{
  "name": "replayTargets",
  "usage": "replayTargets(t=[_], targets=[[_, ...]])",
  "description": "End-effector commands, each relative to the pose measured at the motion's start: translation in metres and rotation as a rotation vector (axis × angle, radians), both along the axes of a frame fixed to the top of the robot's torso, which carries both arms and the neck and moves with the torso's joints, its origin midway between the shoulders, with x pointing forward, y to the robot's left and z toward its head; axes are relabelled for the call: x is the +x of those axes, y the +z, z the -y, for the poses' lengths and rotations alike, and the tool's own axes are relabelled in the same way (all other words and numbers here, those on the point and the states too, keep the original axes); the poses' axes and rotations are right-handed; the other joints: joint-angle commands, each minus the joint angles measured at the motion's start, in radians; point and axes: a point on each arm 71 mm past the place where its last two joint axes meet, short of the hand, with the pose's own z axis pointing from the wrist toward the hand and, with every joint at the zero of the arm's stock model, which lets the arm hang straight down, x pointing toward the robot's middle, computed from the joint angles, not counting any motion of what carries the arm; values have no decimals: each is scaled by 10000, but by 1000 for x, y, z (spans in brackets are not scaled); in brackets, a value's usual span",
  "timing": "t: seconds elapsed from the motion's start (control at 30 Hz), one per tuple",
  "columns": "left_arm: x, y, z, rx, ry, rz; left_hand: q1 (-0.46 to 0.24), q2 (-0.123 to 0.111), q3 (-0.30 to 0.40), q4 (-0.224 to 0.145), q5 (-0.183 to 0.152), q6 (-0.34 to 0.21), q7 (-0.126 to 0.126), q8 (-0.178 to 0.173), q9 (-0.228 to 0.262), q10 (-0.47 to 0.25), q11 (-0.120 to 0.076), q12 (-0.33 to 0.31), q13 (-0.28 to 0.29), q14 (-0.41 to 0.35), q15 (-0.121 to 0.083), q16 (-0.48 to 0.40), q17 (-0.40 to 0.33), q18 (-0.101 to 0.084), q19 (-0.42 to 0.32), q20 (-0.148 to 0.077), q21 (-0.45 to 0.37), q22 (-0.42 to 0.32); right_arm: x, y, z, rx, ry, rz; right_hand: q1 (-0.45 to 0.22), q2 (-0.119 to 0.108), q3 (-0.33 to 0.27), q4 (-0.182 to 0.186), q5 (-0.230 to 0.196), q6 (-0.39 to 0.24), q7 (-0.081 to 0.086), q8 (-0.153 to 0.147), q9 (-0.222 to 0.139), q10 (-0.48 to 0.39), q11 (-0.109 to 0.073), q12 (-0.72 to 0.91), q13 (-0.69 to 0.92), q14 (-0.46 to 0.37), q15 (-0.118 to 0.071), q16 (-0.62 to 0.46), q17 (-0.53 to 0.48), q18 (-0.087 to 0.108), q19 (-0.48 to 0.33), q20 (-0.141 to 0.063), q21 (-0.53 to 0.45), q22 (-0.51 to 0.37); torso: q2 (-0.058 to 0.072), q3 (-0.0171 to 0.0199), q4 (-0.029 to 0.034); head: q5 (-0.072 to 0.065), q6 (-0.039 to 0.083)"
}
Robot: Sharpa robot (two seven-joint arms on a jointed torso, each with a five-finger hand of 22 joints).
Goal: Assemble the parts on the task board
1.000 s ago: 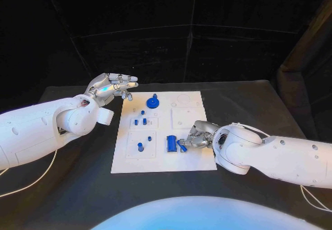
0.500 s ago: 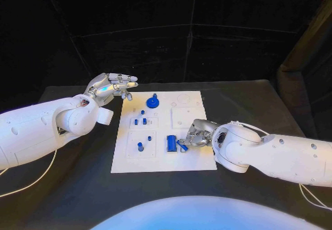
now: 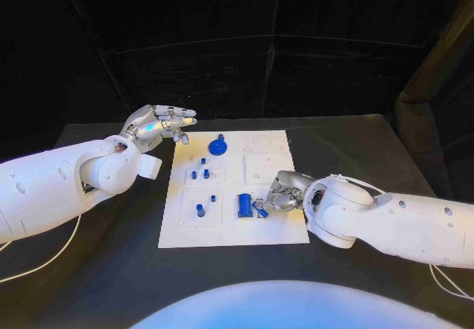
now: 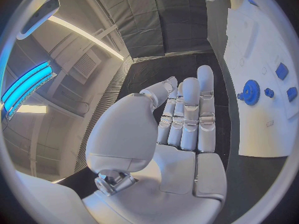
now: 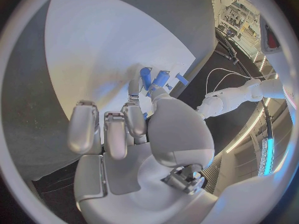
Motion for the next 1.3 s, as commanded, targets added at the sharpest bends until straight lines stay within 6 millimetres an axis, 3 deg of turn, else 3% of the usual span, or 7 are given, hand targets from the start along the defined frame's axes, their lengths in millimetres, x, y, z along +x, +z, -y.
replayTargets(t=[0.03, 0.4, 0.6, 0.87, 1.3], targets=[[0, 1, 1, -97, -101, 12, 72, 54, -44, -5, -36, -39, 63, 35, -14, -62, 23, 38, -9, -54, -10, -21, -16, 133, -66, 27, -63, -12, 1, 3, -1, -75, 186, 472, -41, -122, -209, 37, -177, 19, 31, -71, 19, 26, 62, -103, 91, 853, 6, -11, 1508, -110, 12, 9, 28, -7, 0, -3, 2, 5, -11], [0, 1, 2, -102, -138, -12, 60, 55, -53, 0, -37, -47, 67, 34, -16, -74, 28, 42, -12, -60, -7, -21, -21, 131, -72, 30, -68, -14, 1, 5, -4, -324, 575, 873, 62, -343, -695, 68, -481, -193, 120, -203, 6, -80, 136, -331, -8, 829, 61, -76, 1397, -93, -44, 45, -37, -95, 0, -1, 5, 41, -36], [0, 1, 2, -100, -152, -29, 60, 55, -53, 0, -37, -47, 67, 34, -16, -74, 28, 42, -12, -60, -7, -21, -21, 131, -72, 30, -68, -14, 1, 5, -6, -439, 764, 919, 111, -351, -747, 60, -508, -226, 132, -225, 3, -89, 148, -336, -3, 828, 72, -78, 1394, -91, -51, 54, -44, -103, 3, -3, 4, 50, -42], [0, 1, 2, -98, -167, -45, 60, 55, -53, 0, -37, -47, 67, 34, -16, -74, 28, 42, -12, -60, -7, -21, -21, 131, -72, 30, -68, -14, 0, 2, -10, -771, 1115, 641, 596, -303, -871, -178, -384, -239, 151, -255, 12, -112, 164, -358, 11, 829, 91, -85, 1391, -89, -59, 81, -57, -106, 0, -6, -5, 61, -53], [0, 1, 2, -102, -193, -62, 45, 60, -66, 5, -36, -61, 69, 34, -17, -96, 32, 50, -17, -71, 0, -20, -32, 130, -82, 35, -76, -18, 2, 0, -9, -1332, 1202, 633, 1435, 9, -694, -660, -97, -199, 117, -299, -1, -133, 130, -410, 9, 834, 69, -79, 1413, -97, -39, 74, -41, -53, 0, -3, -5, 67, -70]])
